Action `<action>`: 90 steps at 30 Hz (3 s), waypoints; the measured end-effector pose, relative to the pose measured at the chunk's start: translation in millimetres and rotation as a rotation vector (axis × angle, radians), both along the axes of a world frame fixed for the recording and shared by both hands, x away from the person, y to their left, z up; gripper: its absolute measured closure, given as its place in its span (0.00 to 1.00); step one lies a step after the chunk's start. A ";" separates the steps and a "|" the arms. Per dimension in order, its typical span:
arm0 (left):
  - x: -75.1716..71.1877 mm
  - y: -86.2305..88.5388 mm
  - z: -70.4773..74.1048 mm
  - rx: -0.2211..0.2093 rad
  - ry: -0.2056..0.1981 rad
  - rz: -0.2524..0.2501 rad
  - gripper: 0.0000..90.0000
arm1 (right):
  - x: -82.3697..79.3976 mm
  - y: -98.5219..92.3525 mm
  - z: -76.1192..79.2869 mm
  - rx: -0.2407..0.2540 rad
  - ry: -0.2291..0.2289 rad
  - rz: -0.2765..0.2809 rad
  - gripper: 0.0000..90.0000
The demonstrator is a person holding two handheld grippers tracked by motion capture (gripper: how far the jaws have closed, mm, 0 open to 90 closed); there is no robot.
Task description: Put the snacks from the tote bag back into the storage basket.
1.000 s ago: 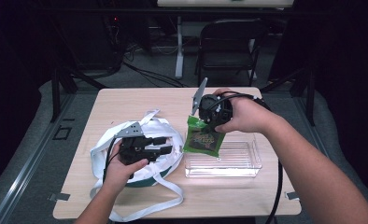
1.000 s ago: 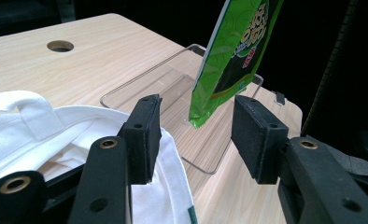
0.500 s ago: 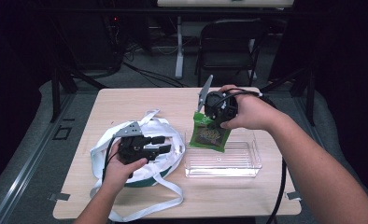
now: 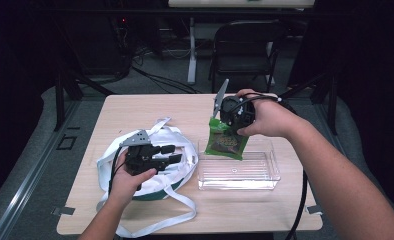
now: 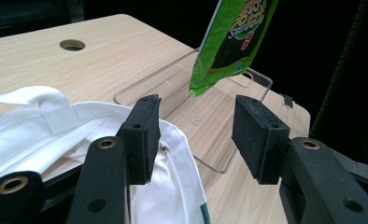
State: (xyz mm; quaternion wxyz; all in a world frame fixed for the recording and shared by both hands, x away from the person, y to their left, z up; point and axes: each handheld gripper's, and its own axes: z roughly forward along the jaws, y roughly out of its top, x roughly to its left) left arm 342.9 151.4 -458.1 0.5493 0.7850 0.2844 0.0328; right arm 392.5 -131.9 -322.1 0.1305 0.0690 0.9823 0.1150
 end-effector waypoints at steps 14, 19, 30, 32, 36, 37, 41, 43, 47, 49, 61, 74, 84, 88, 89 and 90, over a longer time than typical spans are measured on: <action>5.1 4.1 -5.8 0.033 0.020 0.054 0.55 | 7.9 4.6 -9.3 -0.022 -0.011 0.010 0.83; 6.6 8.0 -6.9 0.040 0.026 0.081 0.54 | 10.7 6.9 -14.8 -0.041 -0.018 0.019 0.83; 11.1 13.7 -11.9 0.056 0.030 0.130 0.54 | 18.7 8.7 -30.1 -0.071 -0.028 0.026 0.83; 11.5 14.4 -12.4 0.061 0.035 0.134 0.54 | 20.1 8.8 -33.5 -0.065 -0.029 0.026 0.83; 12.3 15.7 -13.4 0.058 0.039 0.141 0.55 | 22.6 9.1 -39.9 -0.077 -0.037 0.026 0.83; 12.5 16.1 -13.4 0.060 0.038 0.141 0.55 | 23.1 9.1 -41.0 -0.075 -0.039 0.024 0.83; 12.9 16.6 -13.9 0.055 0.041 0.146 0.55 | 26.6 8.8 -46.5 -0.063 -0.039 0.020 0.83; 13.0 16.9 -14.0 0.057 0.043 0.149 0.54 | 28.1 8.9 -50.2 -0.072 -0.043 0.020 0.83; 13.7 18.0 -14.6 0.058 0.045 0.152 0.55 | 31.3 9.7 -58.9 -0.064 -0.047 0.018 0.83; 14.1 18.6 -14.9 0.059 0.043 0.154 0.55 | 32.4 10.8 -62.4 -0.067 -0.052 0.024 0.83; 14.7 20.3 -15.7 0.055 0.050 0.166 0.55 | 36.9 19.9 -81.4 -0.091 -0.077 0.047 0.83; 15.8 21.4 -17.2 0.053 0.056 0.170 0.55 | 43.2 25.2 -97.1 -0.099 -0.106 0.069 0.83; 16.2 23.4 -17.2 0.047 0.056 0.180 0.55 | 46.8 30.0 -104.5 -0.108 -0.121 0.083 0.83; 16.5 24.0 -17.1 0.047 0.058 0.182 0.55 | 47.7 32.1 -108.0 -0.119 -0.128 0.100 0.83; 16.6 24.1 -17.2 0.048 0.058 0.182 0.55 | 48.1 32.6 -108.9 -0.122 -0.127 0.102 0.83; 16.6 24.1 -17.2 0.048 0.058 0.182 0.55 | 48.1 32.6 -108.9 -0.122 -0.127 0.102 0.83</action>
